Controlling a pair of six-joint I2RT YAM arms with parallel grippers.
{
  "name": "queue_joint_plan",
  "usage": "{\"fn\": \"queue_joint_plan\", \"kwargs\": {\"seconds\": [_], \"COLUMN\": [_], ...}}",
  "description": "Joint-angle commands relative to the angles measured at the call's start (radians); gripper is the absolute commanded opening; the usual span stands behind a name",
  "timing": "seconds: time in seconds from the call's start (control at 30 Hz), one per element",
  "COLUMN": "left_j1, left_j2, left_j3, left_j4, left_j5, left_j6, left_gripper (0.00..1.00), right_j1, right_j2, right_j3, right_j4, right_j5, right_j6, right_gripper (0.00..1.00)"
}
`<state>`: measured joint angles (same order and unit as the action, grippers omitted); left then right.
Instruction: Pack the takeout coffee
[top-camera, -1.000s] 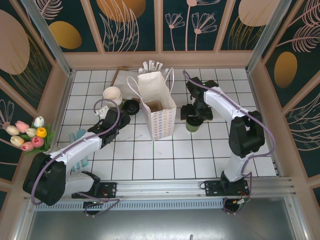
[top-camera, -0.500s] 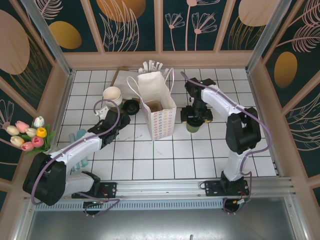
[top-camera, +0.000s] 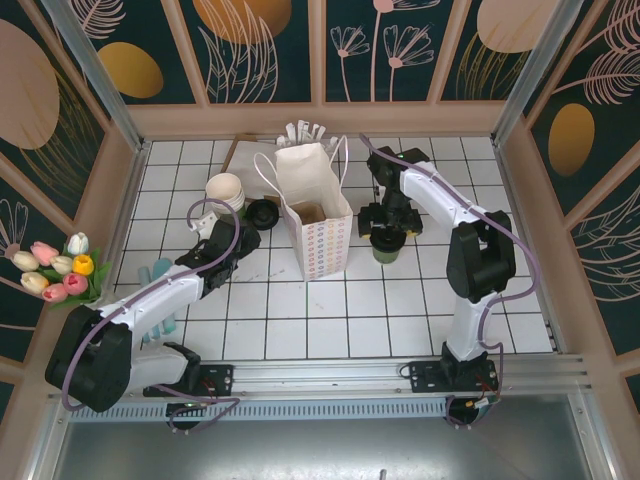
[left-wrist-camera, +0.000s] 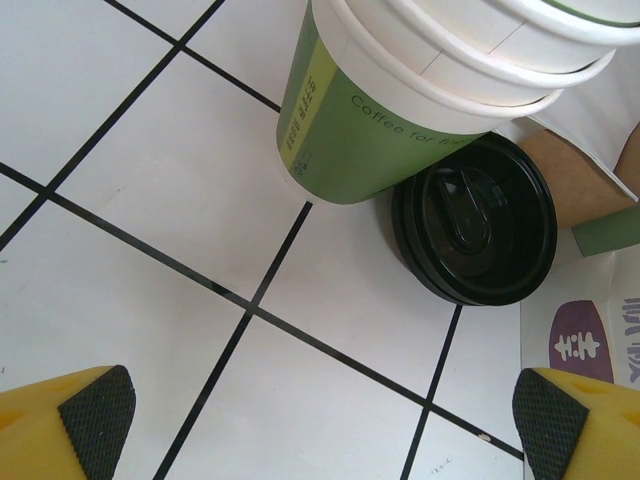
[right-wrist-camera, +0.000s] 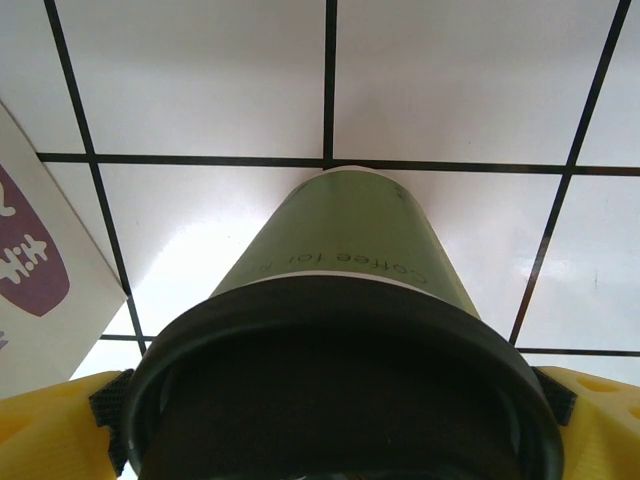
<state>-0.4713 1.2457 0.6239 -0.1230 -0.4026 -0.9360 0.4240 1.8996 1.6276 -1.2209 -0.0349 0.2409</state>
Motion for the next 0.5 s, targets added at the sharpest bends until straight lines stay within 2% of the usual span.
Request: {"fn": "queue_joint_plan", "kwargs": {"seconds": [0.0, 0.47], "left_j1": [0.005, 0.005], "left_j2": [-0.019, -0.011], "left_j3": [-0.007, -0.009], "left_j4": [0.003, 0.012], "left_j5": [-0.026, -0.016], "left_j6": [0.005, 0.003], "left_gripper": [0.99, 0.98], "right_j1": [-0.011, -0.015], "right_j2": [-0.016, -0.044], "right_j3": [-0.012, -0.055], "right_j4": [-0.049, -0.055], "right_j5": [-0.002, 0.009], "right_j6": [-0.009, -0.006], "right_gripper": [0.99, 0.99]}}
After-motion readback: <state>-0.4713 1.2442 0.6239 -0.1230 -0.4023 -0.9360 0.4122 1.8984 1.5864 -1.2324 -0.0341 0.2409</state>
